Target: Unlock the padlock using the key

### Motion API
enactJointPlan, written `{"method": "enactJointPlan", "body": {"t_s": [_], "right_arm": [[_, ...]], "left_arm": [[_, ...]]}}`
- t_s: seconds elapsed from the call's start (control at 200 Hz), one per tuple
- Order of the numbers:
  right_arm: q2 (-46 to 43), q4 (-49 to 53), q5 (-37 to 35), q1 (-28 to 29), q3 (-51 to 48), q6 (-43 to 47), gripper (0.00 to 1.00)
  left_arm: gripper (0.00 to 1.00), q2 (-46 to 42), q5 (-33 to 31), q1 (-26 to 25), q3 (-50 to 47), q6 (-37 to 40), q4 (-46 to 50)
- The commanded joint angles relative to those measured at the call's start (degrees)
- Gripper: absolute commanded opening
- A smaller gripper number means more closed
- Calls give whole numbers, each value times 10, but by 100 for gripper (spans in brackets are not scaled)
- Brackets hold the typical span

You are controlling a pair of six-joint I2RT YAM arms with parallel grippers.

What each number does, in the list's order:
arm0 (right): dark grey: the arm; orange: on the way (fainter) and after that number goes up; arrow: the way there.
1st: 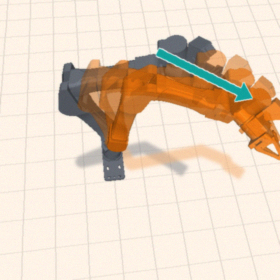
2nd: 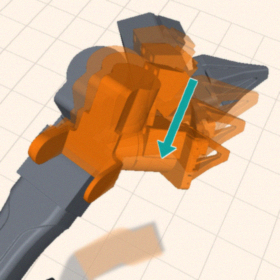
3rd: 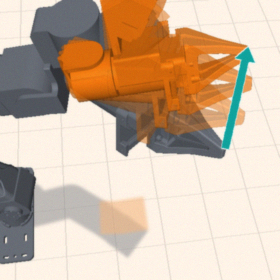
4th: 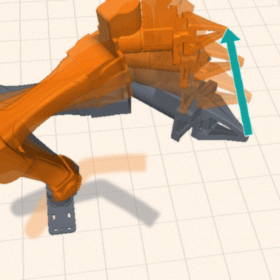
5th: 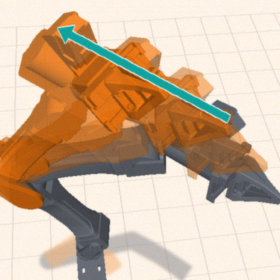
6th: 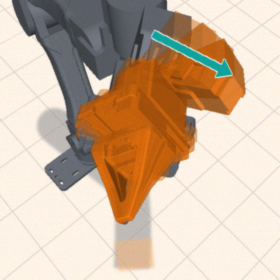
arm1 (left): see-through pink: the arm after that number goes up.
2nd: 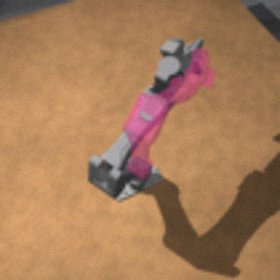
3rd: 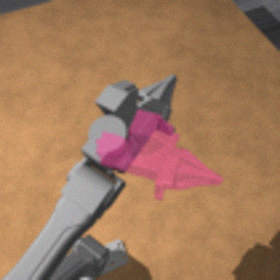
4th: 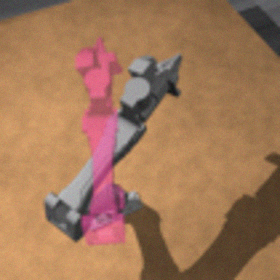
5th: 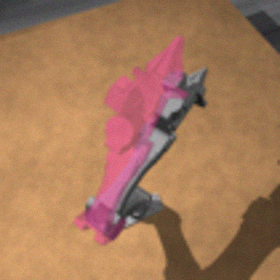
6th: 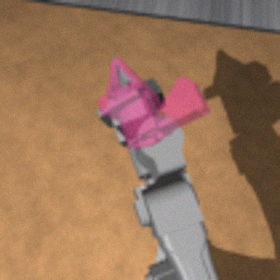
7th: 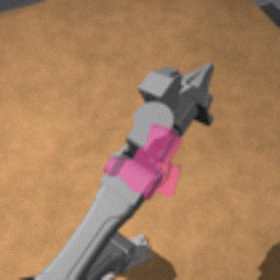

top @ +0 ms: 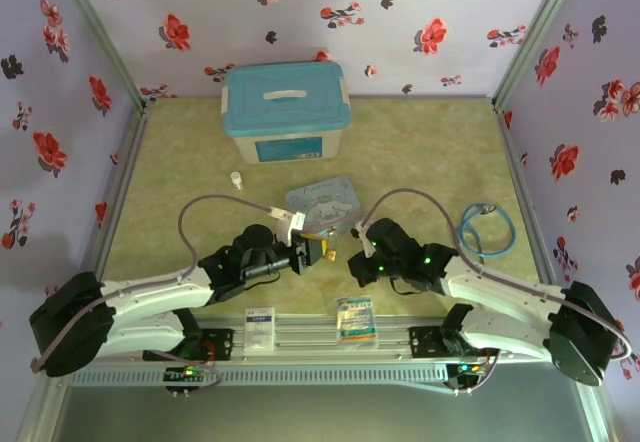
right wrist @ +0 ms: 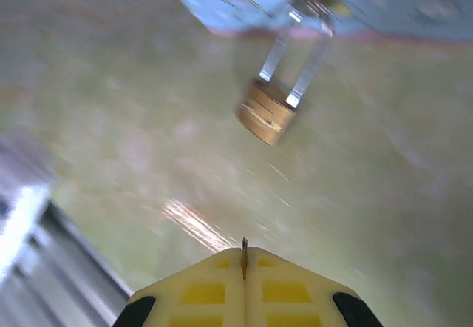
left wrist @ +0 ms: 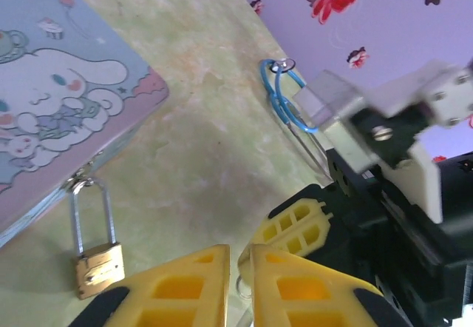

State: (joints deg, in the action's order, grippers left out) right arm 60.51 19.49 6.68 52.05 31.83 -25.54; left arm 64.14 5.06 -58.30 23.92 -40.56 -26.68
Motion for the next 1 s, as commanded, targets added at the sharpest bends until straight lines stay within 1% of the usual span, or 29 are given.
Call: {"method": "enactJointPlan", "body": {"t_s": [0.0,0.055,0.13,0.17,0.275,0.455,0.59,0.625,0.65,0.72,0.745,0.785,0.805,0.935,0.995], "right_arm": [[17,154,-93,-3,37,-50,0],[32,183,-107,-3,50,-64,0],[69,203,-109,-3,70,-66,0],[94,196,-99,-3,75,-60,0],[154,140,-39,-3,79,-29,0],[243,144,-35,-7,118,8,0],[284,139,-30,-17,140,22,0],[290,138,-30,-18,143,23,3],[292,138,-31,-20,146,23,8],[296,136,-34,-23,150,24,18],[297,137,-36,-24,152,23,25],[297,138,-41,-24,154,21,38],[296,139,-44,-24,154,19,42],[291,150,-68,-24,158,-6,50],[281,149,-78,-22,152,-31,50]], "left_arm": [[15,-14,-38,-3,7,3,66],[15,-12,-43,-3,14,2,82],[15,-1,-46,-3,22,0,91],[15,5,-45,-3,24,-1,90],[15,18,-46,-3,24,-2,84],[15,7,-45,-3,13,-2,82],[16,1,-50,-3,6,-2,84],[16,2,-51,-3,6,-2,85],[17,2,-51,-4,6,-1,85],[18,4,-51,-3,6,-1,85],[18,4,-51,-3,6,-1,85],[19,5,-51,-3,5,-1,84],[20,6,-52,-3,6,0,84],[22,12,-54,-3,8,3,81],[23,16,-54,-3,10,5,83]]}}
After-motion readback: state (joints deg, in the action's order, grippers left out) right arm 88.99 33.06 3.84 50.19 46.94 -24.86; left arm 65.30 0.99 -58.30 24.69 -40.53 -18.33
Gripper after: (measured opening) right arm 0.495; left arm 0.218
